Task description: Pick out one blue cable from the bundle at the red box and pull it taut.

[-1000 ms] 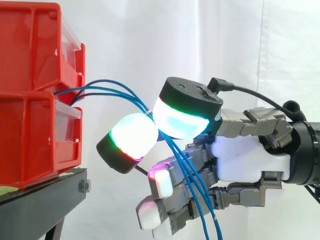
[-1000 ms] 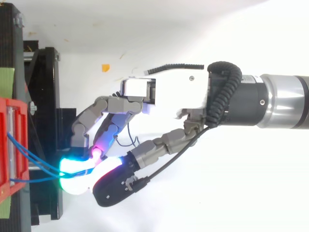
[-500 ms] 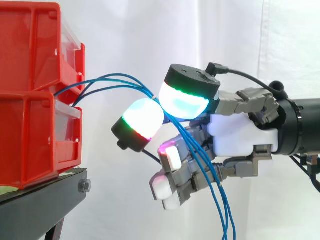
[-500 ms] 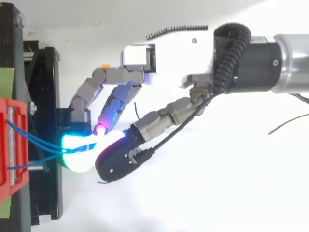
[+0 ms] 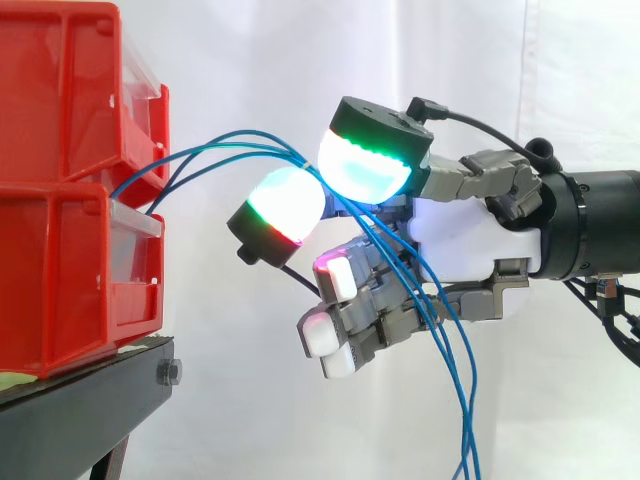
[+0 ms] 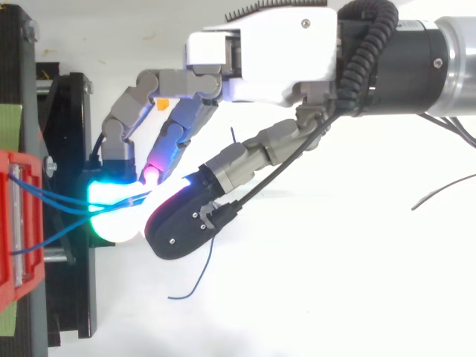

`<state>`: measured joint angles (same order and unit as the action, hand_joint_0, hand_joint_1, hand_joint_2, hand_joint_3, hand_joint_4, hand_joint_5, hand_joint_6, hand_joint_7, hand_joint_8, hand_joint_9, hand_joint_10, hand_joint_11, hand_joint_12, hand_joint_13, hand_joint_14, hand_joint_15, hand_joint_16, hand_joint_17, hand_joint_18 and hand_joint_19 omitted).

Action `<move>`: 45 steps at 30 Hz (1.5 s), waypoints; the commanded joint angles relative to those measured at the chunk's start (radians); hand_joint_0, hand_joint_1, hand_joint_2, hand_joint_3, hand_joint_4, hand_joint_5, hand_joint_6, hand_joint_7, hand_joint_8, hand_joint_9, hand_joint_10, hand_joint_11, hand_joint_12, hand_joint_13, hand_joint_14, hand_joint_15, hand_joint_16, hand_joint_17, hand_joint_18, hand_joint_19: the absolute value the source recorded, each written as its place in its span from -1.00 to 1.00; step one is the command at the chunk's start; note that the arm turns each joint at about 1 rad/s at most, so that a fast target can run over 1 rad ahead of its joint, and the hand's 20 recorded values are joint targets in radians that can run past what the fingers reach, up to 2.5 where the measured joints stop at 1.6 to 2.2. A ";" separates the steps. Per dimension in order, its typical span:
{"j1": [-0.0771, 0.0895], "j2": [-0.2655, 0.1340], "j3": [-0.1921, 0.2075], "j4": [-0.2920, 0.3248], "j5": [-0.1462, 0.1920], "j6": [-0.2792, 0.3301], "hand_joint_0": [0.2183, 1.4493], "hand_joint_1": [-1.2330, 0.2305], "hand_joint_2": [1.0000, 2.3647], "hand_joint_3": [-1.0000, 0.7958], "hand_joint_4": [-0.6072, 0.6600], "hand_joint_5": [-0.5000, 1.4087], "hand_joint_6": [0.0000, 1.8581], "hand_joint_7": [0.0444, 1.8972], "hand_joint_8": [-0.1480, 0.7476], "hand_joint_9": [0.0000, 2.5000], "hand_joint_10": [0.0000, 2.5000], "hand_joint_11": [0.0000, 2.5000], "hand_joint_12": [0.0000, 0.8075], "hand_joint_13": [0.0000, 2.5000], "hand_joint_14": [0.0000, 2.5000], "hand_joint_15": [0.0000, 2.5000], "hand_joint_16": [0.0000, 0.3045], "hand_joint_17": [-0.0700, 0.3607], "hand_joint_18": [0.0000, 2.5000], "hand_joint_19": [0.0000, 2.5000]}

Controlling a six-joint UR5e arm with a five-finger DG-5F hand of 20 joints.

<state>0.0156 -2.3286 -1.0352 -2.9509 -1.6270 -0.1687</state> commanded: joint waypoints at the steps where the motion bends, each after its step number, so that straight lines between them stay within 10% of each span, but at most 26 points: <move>1: 0.000 0.000 0.000 0.000 0.001 0.000 -0.34 -0.20 -0.99 -0.40 -0.12 -0.63 0.03 -0.38 -0.24 -0.23 -0.98 -0.50 -0.28 -0.31 -0.99 -0.71 -0.77 -0.31 -0.50 -0.60; 45: 0.003 0.000 -0.002 0.000 0.004 0.000 -0.31 -0.32 -0.97 -0.19 -0.16 -0.60 0.04 -0.27 -0.21 -0.17 -0.98 -0.49 -0.27 -0.30 -0.99 -0.70 -0.77 -0.31 -0.47 -0.59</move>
<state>0.0184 -2.3286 -1.0368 -2.9514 -1.6232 -0.1687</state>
